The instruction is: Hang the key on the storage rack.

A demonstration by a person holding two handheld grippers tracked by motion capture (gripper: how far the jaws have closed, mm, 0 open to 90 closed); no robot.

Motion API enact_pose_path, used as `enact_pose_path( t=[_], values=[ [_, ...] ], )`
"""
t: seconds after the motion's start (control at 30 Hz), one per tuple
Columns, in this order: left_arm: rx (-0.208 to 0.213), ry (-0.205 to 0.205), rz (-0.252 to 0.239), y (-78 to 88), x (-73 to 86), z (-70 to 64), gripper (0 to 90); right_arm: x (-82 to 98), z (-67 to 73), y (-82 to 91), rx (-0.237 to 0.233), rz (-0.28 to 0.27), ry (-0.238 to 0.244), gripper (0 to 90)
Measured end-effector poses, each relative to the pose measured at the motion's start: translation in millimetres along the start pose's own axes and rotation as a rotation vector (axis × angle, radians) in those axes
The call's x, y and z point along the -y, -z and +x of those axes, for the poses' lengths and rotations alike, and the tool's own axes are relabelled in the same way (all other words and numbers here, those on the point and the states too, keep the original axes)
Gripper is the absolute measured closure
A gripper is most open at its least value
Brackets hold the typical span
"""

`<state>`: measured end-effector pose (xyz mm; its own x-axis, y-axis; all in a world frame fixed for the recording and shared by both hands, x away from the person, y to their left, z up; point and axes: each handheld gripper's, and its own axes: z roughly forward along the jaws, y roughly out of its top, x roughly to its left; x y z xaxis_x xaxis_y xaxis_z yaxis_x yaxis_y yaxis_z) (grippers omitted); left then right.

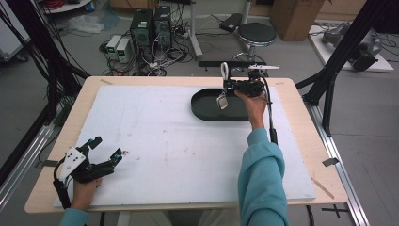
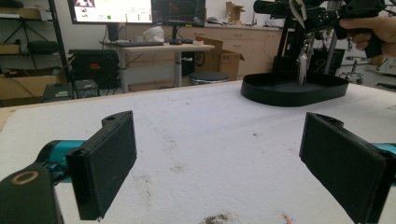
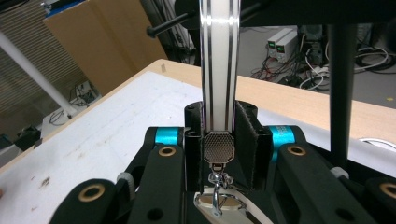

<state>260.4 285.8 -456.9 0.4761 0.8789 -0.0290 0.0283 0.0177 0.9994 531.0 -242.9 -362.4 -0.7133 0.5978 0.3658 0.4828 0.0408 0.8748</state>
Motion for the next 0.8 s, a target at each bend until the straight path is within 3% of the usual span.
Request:
enact_pose_path(
  t=[0.13,0.4,0.53,0.8],
  values=[
    [0.001,-0.002,0.000,0.0,0.0,0.0,11.4,1.2,-2.4,0.0,-0.006,-0.016,-0.029,74.9],
    [0.001,-0.005,-0.001,0.0,0.0,-0.1,11.3,1.3,-2.6,0.7,0.018,-0.029,-0.022,74.8],
    [0.001,-0.006,-0.002,0.0,0.1,-0.3,11.4,3.6,-3.7,1.0,0.052,-0.027,-0.031,74.8],
    [0.000,-0.007,-0.003,0.0,0.1,-0.4,11.3,6.5,-5.0,0.4,0.058,-0.044,-0.054,74.7]
  ],
)
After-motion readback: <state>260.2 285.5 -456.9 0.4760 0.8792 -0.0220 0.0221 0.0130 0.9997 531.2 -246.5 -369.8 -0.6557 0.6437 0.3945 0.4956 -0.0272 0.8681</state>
